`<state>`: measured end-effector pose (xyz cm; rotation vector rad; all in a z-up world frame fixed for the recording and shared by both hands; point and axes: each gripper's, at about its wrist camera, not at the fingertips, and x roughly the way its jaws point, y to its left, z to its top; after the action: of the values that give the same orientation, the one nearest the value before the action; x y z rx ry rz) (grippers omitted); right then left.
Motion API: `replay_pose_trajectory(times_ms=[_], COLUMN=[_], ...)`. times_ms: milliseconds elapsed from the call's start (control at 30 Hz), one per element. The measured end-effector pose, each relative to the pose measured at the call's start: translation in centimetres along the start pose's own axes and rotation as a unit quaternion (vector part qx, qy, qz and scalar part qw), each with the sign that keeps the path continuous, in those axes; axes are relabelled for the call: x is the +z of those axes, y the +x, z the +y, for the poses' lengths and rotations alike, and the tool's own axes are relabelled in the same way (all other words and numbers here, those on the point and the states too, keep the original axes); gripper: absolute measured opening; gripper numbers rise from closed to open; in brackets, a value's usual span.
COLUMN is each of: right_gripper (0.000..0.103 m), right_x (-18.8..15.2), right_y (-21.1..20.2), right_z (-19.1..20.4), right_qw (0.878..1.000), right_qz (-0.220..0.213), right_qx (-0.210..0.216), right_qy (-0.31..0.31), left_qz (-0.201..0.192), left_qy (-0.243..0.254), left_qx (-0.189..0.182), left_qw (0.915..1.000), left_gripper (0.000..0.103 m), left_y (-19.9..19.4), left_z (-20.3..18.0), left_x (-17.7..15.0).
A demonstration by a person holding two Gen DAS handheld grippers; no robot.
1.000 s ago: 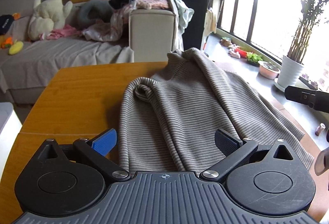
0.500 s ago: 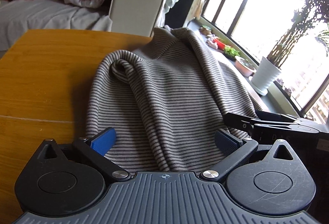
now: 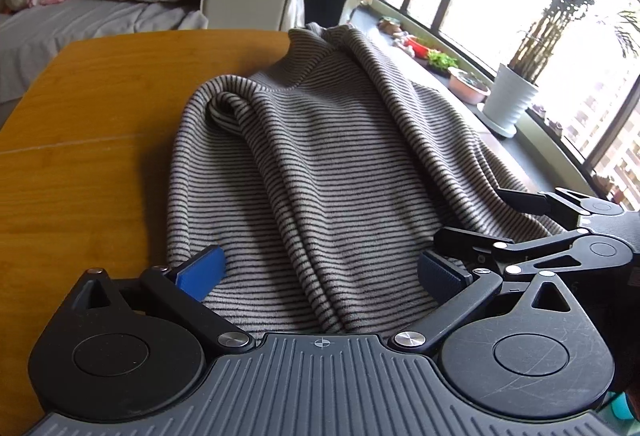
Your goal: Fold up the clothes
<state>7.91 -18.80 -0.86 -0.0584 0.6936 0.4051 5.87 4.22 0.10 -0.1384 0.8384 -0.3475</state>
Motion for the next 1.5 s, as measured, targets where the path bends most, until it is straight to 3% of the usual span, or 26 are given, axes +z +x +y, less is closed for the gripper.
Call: replay_pose_trajectory(times_ms=[200, 300, 367, 433, 533, 633, 800, 967, 1167, 1267, 1333, 1400, 1467, 1500], right_gripper=[0.103, 0.097, 0.093, 0.091, 0.083, 0.082, 0.082, 0.082, 0.082, 0.089, 0.096, 0.096, 0.095, 0.087], right_x=[-2.4, -1.9, -1.1, 0.0, 1.7, 3.2, 4.4, 4.2, 4.7, 5.2, 5.3, 5.1, 5.0, 5.4], right_y=[-2.9, -3.6, -4.4, -4.7, -4.3, -2.7, -0.4, 1.4, 1.5, 1.1, 1.8, 3.3, 4.8, 4.9], right_z=[0.0, -1.2, -2.7, -3.6, -4.5, -4.4, -2.4, -0.8, 0.5, 2.5, 4.0, 5.0, 5.1, 4.8], right_qw=[1.0, 0.997, 0.993, 0.991, 0.99, 0.991, 0.995, 0.997, 0.995, 0.993, 0.991, 0.989, 0.987, 0.988], right_qz=[-0.024, -0.034, -0.048, -0.073, -0.092, -0.092, -0.08, -0.046, -0.038, -0.048, -0.037, -0.013, 0.005, 0.004], right_qx=[0.014, 0.028, 0.04, 0.018, -0.017, -0.032, -0.042, -0.057, -0.088, -0.084, -0.078, -0.082, -0.097, -0.095], right_qy=[0.009, 0.056, 0.1, 0.107, 0.106, 0.088, 0.039, 0.001, -0.026, -0.067, -0.098, -0.122, -0.129, -0.124], left_qz=[0.007, 0.001, 0.0, -0.007, -0.016, -0.03, -0.091, -0.148, -0.132, -0.127, -0.131, -0.135, -0.14, -0.145], left_qy=[0.038, 0.041, 0.039, 0.037, 0.029, 0.004, -0.028, -0.083, -0.134, -0.156, -0.169, -0.168, -0.158, -0.151], left_qx=[-0.047, -0.02, -0.004, 0.01, 0.025, 0.017, 0.025, 0.064, 0.105, 0.12, 0.122, 0.118, 0.109, 0.105], left_qw=[0.9982, 0.9989, 0.9992, 0.9992, 0.9991, 0.9994, 0.9952, 0.9834, 0.9767, 0.9721, 0.9693, 0.9694, 0.9714, 0.9723], left_gripper=[0.1, 0.085, 0.066, 0.053, 0.022, 0.013, 0.012, 0.012, 0.017, 0.018, 0.03, 0.039, 0.05, 0.053], left_y=[0.3, 1.7, 2.2, 2.4, 2.4, 1.5, -1.2, -3.3, -1.7, -1.3, -1.7, -2.3, -3.0, -3.3], left_z=[-2.2, -2.5, -2.3, -2.1, -1.7, -0.8, 1.9, 6.9, 13.1, 15.7, 16.8, 17.2, 16.9, 16.5], left_x=[-0.5, 0.9, 1.5, 1.8, 2.2, 3.1, 6.3, 9.8, 9.7, 8.8, 8.3, 7.8, 7.6, 7.5])
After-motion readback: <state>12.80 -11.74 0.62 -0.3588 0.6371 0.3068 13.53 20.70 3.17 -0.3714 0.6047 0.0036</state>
